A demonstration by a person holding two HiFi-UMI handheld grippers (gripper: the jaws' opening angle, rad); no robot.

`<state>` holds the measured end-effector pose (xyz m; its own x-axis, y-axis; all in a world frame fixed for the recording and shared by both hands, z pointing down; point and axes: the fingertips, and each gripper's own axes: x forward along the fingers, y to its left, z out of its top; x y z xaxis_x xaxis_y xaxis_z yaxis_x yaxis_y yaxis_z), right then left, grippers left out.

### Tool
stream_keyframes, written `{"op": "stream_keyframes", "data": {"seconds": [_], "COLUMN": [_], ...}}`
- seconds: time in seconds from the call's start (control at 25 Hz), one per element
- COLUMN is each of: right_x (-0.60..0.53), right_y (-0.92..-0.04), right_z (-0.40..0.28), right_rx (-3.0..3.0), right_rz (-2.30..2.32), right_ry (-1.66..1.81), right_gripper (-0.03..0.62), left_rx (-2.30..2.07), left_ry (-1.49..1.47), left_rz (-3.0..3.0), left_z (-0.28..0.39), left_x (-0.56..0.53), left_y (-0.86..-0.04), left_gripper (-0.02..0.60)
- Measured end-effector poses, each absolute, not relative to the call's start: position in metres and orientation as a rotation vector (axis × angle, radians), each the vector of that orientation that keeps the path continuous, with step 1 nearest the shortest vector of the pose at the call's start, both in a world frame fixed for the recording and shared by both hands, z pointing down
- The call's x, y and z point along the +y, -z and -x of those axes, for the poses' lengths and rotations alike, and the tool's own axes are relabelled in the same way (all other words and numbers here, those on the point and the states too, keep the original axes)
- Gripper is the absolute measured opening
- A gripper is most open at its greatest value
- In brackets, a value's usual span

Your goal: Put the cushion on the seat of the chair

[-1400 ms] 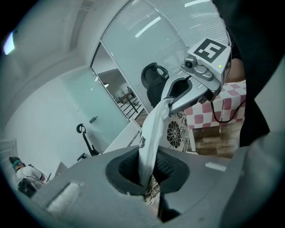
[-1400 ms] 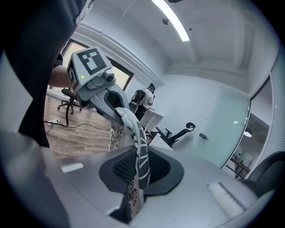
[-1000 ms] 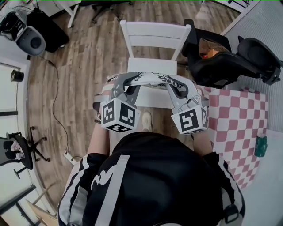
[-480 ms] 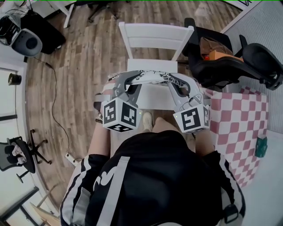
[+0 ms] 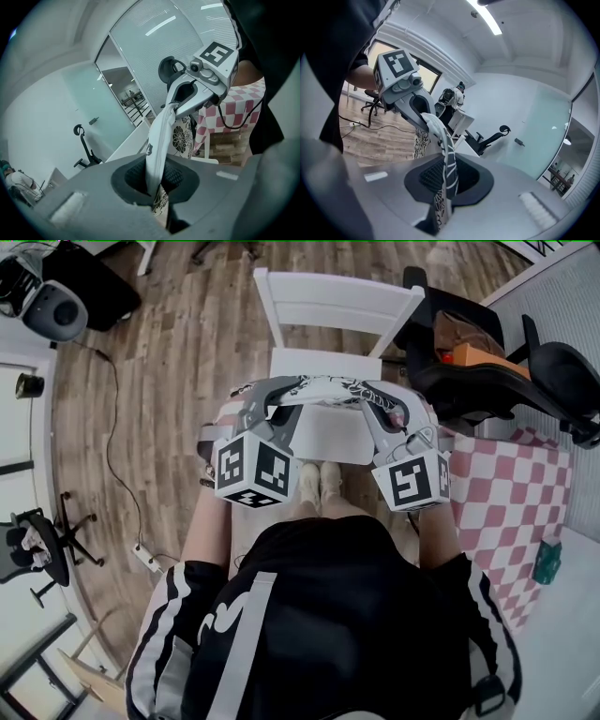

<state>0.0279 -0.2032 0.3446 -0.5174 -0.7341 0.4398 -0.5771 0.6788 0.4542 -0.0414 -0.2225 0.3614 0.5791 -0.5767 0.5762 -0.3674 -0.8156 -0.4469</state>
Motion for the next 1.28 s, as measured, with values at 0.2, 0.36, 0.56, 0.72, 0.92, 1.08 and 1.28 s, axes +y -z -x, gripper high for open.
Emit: {"op": "stream_keyframes", "data": {"seconds": [0.2, 0.36, 0.56, 0.72, 0.92, 1.08, 1.28], "right_x": [-0.217, -0.232, -0.253, -0.269, -0.292, -0.310, -0.334], "right_y": [-0.362, -0.377, -0.405, -0.419, -0.434, -0.445, -0.454], "right_z": [-0.035, -0.037, -0.045, -0.048, -0.052, -0.054, -0.058], "right_rx": [-2.288, -2.289, -2.293, -2.291, -2.305, -2.313, -2.302], "right_rz": [-0.950, -0.898, -0.848, -0.818, -0.809, -0.786, -0.767], "right_ry": [0.343, 0.355, 0.382, 0.378, 0.346, 0.344, 0.361], "right_gripper": [0.018, 0.018, 0.018, 0.018, 0.018, 0.018, 0.018], "left_rx": [0.774, 0.778, 0.765, 0.746, 0.742, 0.748, 0.748], "left_ry": [1.092, 1.114, 1.159, 1.186, 1.206, 1.232, 1.255], "left_rz": [2.541, 2.553, 2.549, 2.553, 2.564, 2.552, 2.525], "left_z": [0.035, 0.033, 0.028, 0.025, 0.021, 0.019, 0.015], "left_x": [-0.236, -0.252, -0.272, -0.288, -0.313, -0.331, -0.354], "left_y": [-0.376, -0.393, -0.414, -0.429, -0.444, -0.452, -0.462], "left_gripper": [0.021, 0.021, 0.021, 0.021, 0.021, 0.021, 0.021]}}
